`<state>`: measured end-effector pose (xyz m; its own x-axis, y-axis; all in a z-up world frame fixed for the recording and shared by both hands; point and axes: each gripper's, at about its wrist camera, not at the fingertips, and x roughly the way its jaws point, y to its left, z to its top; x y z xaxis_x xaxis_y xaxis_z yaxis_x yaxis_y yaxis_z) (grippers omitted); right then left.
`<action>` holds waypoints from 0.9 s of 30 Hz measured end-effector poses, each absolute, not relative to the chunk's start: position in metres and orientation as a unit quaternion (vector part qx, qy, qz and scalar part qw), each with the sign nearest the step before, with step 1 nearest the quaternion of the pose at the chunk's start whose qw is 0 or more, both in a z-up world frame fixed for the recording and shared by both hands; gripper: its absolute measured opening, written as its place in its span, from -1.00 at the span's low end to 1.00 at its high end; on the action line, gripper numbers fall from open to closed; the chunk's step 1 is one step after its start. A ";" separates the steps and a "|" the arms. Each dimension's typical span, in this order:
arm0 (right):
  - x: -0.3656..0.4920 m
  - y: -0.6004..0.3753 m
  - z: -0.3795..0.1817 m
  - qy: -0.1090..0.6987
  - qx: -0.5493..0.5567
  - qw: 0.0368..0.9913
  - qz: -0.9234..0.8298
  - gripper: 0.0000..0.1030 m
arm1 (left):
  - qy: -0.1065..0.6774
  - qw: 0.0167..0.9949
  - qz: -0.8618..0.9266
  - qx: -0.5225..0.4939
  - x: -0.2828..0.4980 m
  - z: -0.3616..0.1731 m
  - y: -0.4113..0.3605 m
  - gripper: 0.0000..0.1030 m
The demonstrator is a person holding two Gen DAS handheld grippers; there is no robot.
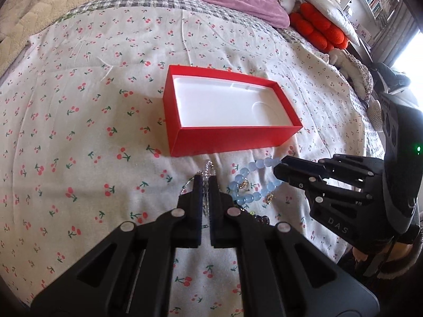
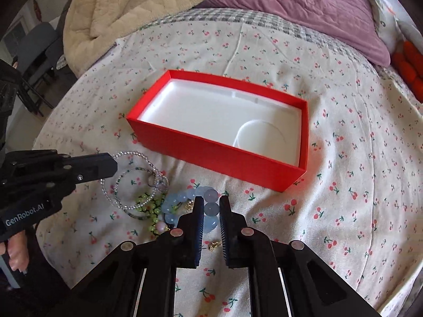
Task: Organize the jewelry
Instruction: 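Carry silver bracelet with left tool while right tool carries blue bead bracelet into box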
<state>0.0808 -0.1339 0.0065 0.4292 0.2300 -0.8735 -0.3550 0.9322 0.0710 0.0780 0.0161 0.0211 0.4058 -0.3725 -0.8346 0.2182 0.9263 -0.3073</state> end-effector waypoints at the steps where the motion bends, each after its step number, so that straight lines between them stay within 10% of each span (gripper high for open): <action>1: 0.083 -0.136 0.015 0.506 -0.065 0.843 0.172 -0.78 | 0.513 0.836 -0.178 -0.076 0.078 0.024 0.015 -0.91; 27: 0.138 -0.173 0.094 0.448 -0.002 0.886 0.122 -0.78 | 0.474 0.845 -0.209 -0.131 0.156 0.037 -0.021 -0.91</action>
<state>0.1378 -0.1732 0.0941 0.5692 0.2133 -0.7940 -0.2173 0.9704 0.1049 0.1559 -0.0212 0.0367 0.4622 -0.4776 -0.7472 0.2297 0.8783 -0.4193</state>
